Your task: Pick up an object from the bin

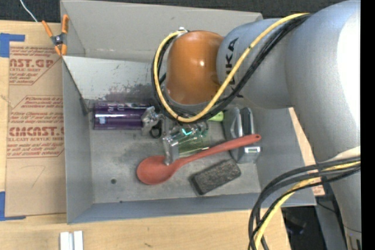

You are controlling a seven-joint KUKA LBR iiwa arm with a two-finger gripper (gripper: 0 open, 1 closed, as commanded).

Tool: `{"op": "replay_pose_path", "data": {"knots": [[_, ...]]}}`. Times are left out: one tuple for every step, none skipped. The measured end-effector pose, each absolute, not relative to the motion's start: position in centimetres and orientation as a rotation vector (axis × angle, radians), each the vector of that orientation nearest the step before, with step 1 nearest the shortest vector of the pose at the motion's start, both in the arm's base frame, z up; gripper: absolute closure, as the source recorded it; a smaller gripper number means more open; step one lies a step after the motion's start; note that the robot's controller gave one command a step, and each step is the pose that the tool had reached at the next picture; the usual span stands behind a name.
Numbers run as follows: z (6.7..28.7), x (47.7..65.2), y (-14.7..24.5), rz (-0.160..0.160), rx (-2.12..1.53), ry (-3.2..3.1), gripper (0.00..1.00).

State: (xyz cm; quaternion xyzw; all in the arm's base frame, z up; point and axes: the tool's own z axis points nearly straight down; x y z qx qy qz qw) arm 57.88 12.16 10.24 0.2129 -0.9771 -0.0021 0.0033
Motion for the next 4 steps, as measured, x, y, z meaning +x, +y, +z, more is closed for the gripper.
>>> {"op": "replay_pose_path", "data": {"knots": [[10.2, 57.9, 12.2, -0.007, 0.667, -3.063, 0.0], [10.3, 58.4, 10.6, -0.006, -0.126, -3.132, 1.0], [10.3, 58.4, 10.6, -0.005, -0.125, -3.132, 1.0], [10.3, 58.4, 10.6, -0.005, -0.126, -3.132, 1.0]]}}
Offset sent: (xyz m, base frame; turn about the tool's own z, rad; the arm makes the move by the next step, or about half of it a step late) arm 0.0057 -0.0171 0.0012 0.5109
